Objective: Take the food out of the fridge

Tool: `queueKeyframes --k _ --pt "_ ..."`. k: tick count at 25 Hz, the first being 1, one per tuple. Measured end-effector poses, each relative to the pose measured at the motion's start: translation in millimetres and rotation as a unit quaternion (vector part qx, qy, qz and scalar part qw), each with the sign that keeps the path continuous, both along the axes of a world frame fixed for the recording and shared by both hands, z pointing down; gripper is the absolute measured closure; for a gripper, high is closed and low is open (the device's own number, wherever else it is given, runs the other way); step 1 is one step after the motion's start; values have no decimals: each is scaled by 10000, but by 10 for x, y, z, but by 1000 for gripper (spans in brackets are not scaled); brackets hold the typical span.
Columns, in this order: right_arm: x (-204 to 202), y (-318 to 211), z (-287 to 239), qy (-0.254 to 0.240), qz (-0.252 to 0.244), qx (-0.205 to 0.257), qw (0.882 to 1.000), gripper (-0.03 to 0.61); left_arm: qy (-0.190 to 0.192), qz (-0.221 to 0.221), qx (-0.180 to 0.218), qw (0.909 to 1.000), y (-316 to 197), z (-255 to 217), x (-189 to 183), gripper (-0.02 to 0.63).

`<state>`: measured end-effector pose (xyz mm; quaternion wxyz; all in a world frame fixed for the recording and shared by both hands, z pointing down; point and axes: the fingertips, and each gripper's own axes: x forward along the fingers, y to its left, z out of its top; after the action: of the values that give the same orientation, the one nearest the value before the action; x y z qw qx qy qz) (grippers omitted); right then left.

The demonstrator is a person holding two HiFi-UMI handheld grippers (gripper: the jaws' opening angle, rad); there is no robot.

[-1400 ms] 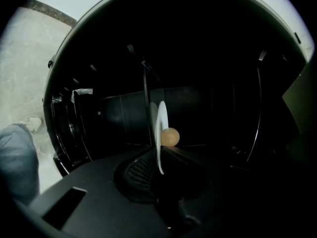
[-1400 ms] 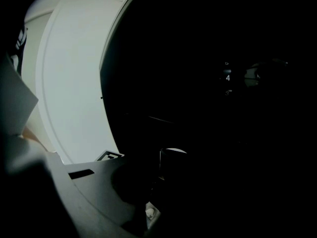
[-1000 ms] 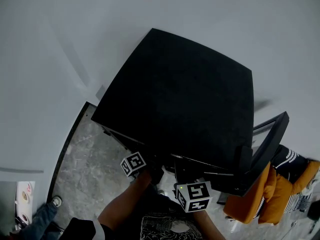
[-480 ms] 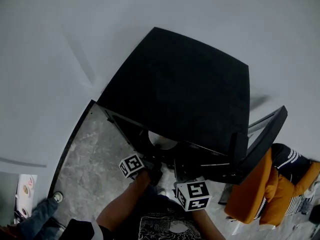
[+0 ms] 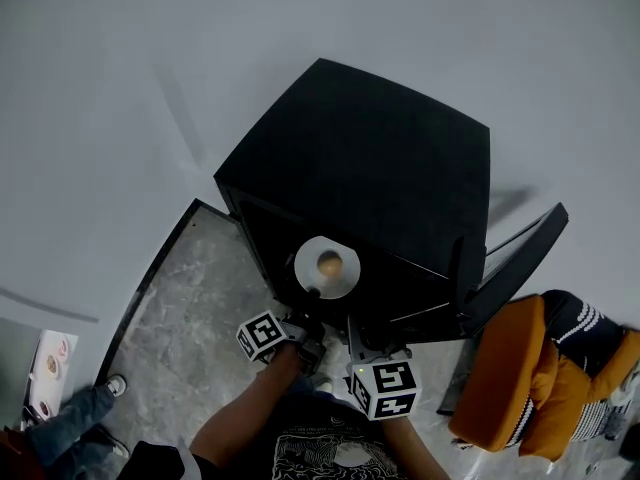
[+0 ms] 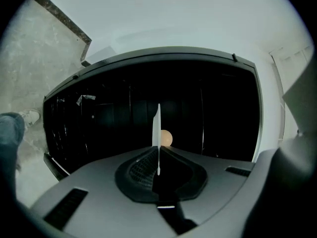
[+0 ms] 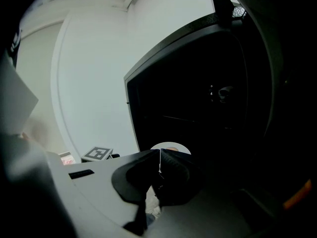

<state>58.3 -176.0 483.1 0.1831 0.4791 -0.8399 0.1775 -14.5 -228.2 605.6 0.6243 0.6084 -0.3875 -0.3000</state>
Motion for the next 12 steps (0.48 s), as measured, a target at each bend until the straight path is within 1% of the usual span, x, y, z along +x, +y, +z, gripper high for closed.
queueKeyframes --k 5,12 --pt "-15 183 -36 -72 -60 49 9999 556 8 -138 175 9998 202 -207 -39 594" --pt "-3 400 -90 -155 -149 129 9997 556 133 -323 431 9985 480 -547 -53 595"
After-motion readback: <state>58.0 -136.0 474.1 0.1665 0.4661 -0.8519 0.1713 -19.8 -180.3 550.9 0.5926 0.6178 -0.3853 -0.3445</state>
